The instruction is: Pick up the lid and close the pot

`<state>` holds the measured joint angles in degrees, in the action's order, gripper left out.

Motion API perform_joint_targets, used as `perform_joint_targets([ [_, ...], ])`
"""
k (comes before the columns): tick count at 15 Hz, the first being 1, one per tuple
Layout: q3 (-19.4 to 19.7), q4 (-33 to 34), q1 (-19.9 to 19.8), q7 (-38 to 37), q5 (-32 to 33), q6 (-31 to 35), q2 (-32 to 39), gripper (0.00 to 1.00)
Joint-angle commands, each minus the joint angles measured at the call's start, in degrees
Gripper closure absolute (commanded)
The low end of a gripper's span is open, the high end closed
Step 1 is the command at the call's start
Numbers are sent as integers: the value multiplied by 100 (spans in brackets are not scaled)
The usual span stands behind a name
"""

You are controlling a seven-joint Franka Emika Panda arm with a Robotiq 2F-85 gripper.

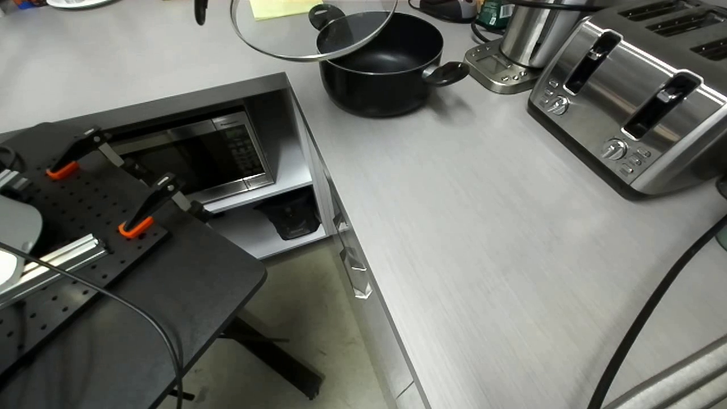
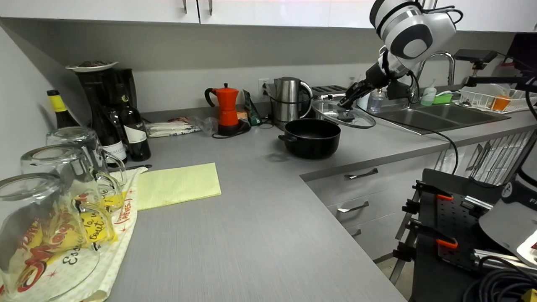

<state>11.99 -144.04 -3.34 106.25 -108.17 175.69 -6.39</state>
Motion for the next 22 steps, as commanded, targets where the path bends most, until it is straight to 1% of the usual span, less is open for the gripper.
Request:
perform_joint_targets([
  [1, 37, 374, 76, -1188, 1199, 48, 577, 75],
  [4, 53, 594, -21, -2119, 2253, 71, 959, 75],
  [8, 209, 805, -79, -3352, 3678, 28, 1213, 75],
  [12, 487, 1012, 10, -4551, 5081, -75, 1439, 75],
  [15, 715, 1219, 149, -5381, 6034, -202, 1654, 75],
  [18, 925, 1496, 347, -6094, 6797, -406, 1857, 75],
  [20, 978, 1692, 442, -6410, 7094, -636, 1918, 75],
  [22, 935, 1894, 498, -6605, 7218, -834, 1976, 75],
])
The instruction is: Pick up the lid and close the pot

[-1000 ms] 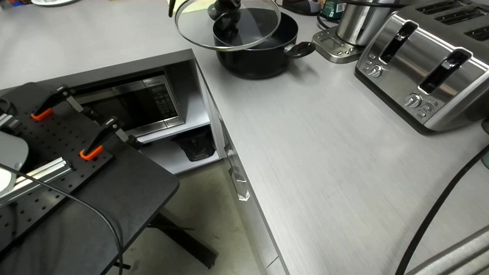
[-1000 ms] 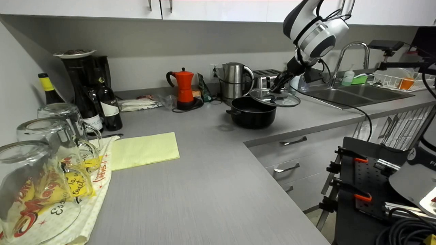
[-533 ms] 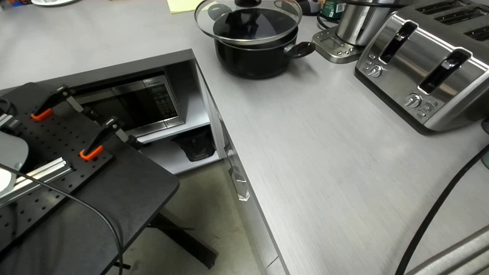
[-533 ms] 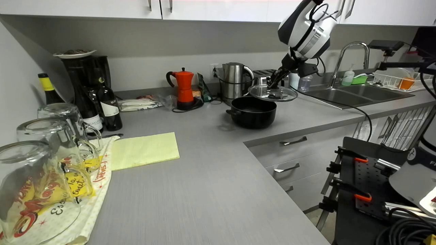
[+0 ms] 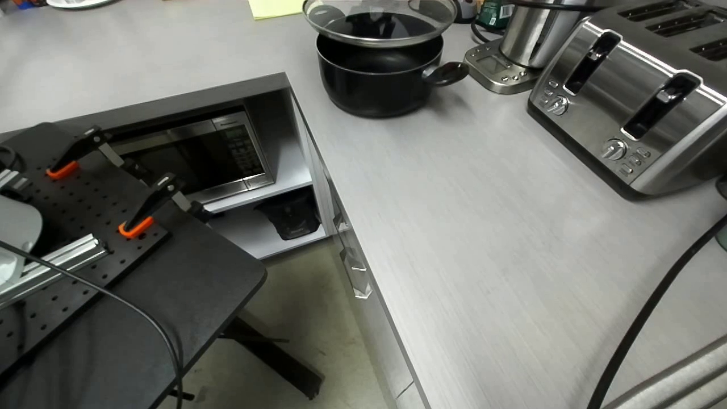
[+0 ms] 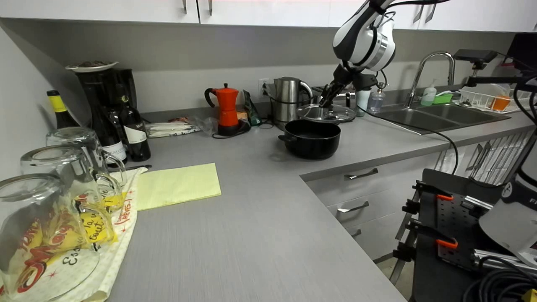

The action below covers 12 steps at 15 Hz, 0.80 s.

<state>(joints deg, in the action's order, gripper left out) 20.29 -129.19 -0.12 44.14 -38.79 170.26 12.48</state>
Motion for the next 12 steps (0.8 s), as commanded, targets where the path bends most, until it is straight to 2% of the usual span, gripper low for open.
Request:
perform_joint_targets([
  [1, 78, 503, 201, -463, 311, -350, 127, 75],
  [6, -78, 760, 281, -439, 183, -476, 341, 75],
  [12, -348, 719, 118, -177, -125, -388, 535, 75],
])
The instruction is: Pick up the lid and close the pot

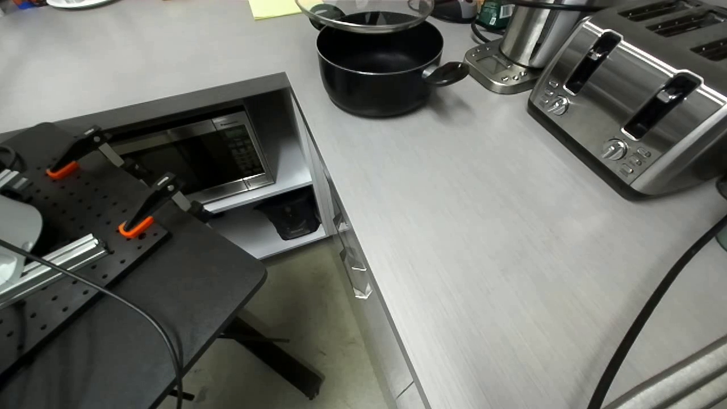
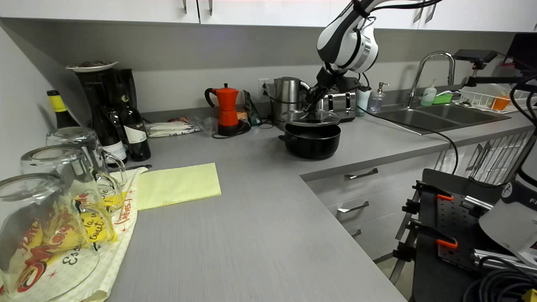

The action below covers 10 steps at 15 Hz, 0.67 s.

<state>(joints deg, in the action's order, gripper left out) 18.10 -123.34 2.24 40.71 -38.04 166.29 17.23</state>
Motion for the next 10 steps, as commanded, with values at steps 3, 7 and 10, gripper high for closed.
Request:
perform_joint_targets([
  [3, -262, 127, -246, 282, -393, 78, 120, 75],
  [7, -490, 105, -453, 605, -831, 296, 134, 75],
  [10, -724, 108, -653, 972, -1254, 568, 146, 75],
])
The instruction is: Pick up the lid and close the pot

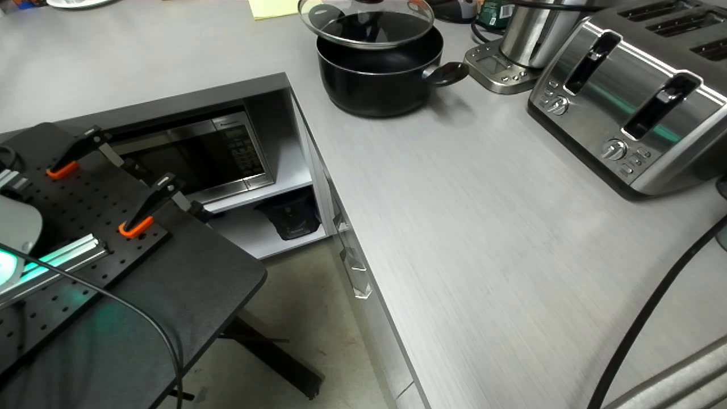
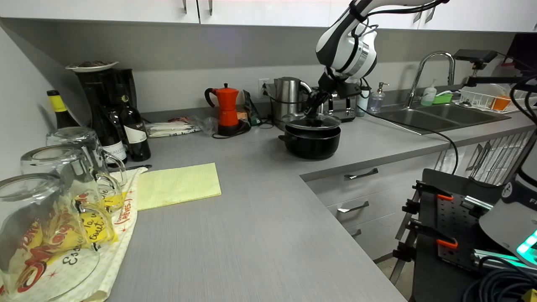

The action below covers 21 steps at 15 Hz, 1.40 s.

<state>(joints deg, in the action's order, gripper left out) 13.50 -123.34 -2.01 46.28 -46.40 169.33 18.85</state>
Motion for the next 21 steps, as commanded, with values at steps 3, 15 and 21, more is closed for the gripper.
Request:
perform_joint_targets([
  [3, -467, 126, -415, 724, -747, 406, 26, 75],
  [15, -986, 152, -935, 1536, -1438, 911, 261, 75],
  [21, -1189, 163, -1119, 1651, -1512, 1014, 305, 75],
])
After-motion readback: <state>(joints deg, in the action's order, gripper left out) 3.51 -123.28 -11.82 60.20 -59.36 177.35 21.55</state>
